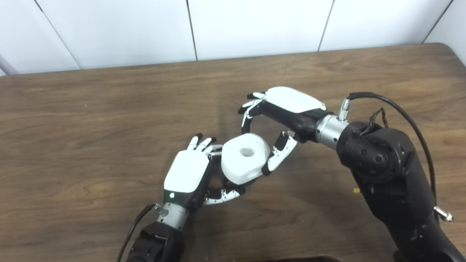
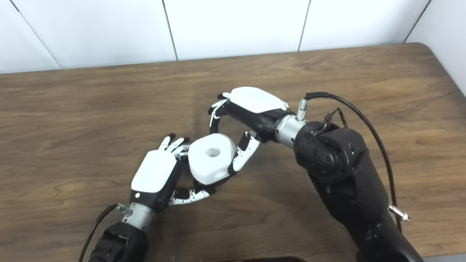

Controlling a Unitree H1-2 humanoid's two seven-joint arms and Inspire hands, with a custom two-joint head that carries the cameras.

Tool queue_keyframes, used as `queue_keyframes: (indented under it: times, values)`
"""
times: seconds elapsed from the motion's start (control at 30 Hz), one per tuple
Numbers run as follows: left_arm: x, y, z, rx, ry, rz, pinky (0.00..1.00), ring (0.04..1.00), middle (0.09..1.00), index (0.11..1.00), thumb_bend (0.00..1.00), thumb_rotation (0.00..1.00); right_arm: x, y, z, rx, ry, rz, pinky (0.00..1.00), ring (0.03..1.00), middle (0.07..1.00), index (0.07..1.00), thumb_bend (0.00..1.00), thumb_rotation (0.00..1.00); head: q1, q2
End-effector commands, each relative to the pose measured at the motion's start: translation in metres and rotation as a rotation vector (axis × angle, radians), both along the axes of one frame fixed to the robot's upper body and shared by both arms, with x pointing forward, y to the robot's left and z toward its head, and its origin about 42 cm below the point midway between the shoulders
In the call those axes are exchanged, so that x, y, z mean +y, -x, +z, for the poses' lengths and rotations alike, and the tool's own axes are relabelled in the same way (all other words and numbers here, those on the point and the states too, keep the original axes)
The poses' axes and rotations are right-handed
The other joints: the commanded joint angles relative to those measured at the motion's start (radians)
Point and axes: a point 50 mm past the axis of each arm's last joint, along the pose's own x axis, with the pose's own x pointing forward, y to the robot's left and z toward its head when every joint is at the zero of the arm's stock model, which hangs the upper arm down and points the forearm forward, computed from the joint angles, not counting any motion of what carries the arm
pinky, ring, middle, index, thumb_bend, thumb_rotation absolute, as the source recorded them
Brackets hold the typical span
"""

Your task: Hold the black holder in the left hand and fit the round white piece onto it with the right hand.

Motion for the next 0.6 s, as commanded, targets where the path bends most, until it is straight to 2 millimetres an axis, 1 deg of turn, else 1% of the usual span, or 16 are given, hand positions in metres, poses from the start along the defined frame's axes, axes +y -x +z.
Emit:
queue_keyframes:
  times: [0.0, 0.57]
  values:
    - [-0.004, -0.0011, 0.0051, -0.018, 0.003, -0.016, 1.0, 0.906, 0.795, 0.486, 0.52, 0.05, 0.0015, 0.001, 0.0057, -0.043, 0.002, 0.013, 1.0, 0.977, 0.855, 0.481, 0.53, 0.13, 0.0, 0.001]
    - [-0.0038, -0.0014, 0.0071, -0.021, 0.001, -0.016, 1.0, 0.902, 0.79, 0.486, 0.52, 0.05, 0.0012, 0.0061, -0.0016, -0.014, 0.019, 0.022, 1.0, 0.976, 0.847, 0.482, 0.52, 0.13, -0.001, 0.006]
